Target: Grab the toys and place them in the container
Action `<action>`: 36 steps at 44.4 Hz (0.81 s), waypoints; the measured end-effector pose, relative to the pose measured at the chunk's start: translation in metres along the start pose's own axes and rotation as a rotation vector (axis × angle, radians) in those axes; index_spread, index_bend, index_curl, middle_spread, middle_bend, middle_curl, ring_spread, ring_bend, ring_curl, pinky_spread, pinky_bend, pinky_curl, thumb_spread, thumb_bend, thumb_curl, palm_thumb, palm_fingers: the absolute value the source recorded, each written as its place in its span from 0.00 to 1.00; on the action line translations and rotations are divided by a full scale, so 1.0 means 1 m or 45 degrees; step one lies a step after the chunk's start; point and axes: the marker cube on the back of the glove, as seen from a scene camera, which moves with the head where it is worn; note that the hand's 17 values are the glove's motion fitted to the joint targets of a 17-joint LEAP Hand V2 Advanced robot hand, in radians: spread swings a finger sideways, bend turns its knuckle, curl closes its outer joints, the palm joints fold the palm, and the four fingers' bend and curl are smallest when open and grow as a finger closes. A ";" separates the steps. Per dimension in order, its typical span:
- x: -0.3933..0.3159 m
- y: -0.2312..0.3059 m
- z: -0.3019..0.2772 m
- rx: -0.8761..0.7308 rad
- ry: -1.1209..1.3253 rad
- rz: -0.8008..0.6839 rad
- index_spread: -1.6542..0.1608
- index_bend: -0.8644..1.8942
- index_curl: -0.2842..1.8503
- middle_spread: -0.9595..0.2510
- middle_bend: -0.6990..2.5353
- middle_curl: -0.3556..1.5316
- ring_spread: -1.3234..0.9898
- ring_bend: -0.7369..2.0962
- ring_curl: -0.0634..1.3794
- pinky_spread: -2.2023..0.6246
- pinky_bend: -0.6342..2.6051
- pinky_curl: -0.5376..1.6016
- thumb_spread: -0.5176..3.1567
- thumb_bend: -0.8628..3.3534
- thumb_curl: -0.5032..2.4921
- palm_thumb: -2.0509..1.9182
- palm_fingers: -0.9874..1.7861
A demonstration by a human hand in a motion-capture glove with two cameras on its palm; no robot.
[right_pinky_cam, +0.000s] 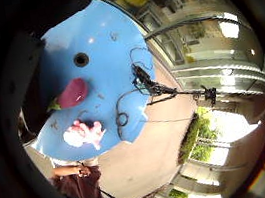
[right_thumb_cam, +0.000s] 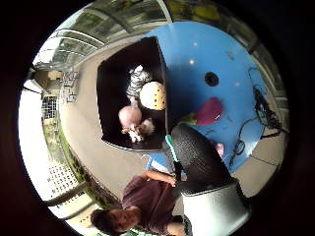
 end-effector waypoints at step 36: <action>0.021 -0.061 0.287 0.005 -0.204 -0.162 0.82 0.63 0.30 0.69 0.38 0.39 0.46 0.47 0.28 0.65 0.42 0.39 0.53 0.30 0.37 0.74 0.82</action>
